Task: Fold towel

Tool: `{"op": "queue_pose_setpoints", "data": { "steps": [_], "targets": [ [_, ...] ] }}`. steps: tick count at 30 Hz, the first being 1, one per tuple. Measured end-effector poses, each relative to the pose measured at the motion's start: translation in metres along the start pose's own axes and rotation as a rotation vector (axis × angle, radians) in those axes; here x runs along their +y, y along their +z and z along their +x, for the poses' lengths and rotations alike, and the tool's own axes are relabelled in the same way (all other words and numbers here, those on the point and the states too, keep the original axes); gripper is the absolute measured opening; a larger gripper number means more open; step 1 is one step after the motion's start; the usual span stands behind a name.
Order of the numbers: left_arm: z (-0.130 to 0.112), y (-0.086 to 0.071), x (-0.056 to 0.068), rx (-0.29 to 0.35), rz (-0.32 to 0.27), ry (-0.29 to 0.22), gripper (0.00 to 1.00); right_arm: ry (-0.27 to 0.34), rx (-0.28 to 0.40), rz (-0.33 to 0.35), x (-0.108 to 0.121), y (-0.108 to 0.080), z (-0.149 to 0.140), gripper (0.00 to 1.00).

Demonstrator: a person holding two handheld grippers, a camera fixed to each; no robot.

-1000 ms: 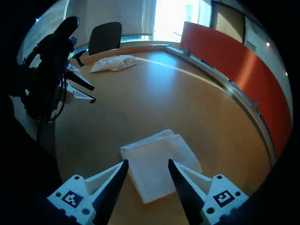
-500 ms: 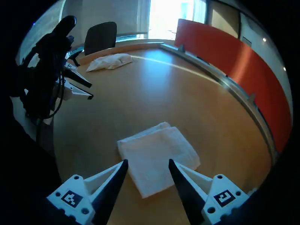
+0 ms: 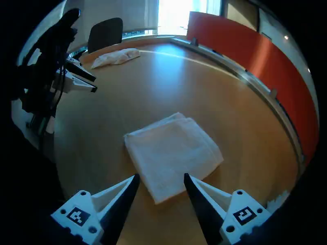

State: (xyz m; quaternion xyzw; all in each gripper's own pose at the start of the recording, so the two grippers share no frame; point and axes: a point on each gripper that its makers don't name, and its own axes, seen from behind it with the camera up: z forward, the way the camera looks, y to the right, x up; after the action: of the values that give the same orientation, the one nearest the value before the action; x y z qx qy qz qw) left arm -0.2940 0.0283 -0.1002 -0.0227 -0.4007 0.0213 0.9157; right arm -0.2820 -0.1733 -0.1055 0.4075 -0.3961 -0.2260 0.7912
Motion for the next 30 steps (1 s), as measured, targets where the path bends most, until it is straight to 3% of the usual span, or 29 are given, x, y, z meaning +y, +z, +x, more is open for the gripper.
{"op": "queue_pose_setpoints", "data": {
  "steps": [15,25,30],
  "targets": [
    [-0.001,0.000,0.003,-0.002,-0.005,0.002,0.76,0.041,-0.072,-0.008,-0.006,0.010,-0.043,0.83],
    [-0.001,0.000,0.004,0.001,-0.008,0.004,0.76,0.066,-0.081,-0.029,-0.001,0.012,-0.051,0.69],
    [0.000,0.001,0.004,0.002,-0.009,0.005,0.76,0.077,-0.081,-0.046,0.004,0.013,-0.052,0.66]
  ]
}}
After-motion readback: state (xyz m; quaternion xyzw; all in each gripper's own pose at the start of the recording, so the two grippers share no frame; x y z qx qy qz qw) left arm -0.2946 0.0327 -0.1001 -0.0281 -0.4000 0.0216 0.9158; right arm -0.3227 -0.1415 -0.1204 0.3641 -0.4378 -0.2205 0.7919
